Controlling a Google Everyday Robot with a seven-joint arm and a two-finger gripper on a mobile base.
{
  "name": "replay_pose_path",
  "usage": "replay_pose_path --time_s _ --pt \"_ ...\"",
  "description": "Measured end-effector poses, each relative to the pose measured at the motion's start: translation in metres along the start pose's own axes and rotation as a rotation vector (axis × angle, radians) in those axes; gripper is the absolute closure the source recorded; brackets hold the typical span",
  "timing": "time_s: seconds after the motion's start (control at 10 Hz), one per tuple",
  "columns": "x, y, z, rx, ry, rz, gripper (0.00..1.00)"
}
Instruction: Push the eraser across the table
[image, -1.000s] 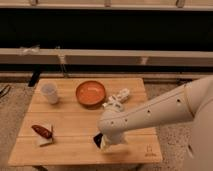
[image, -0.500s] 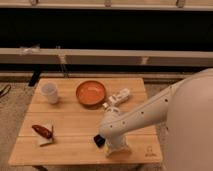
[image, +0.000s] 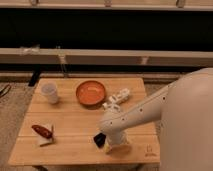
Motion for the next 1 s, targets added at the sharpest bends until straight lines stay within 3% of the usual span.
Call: replay_pose_path --time_s 0.5,1.0 --pt "-0.018 0.000 -0.008 -0.002 -0.028 -0.006 0.21" --pt "-0.042 0.020 -0.016 -0.008 -0.052 -0.058 0.21"
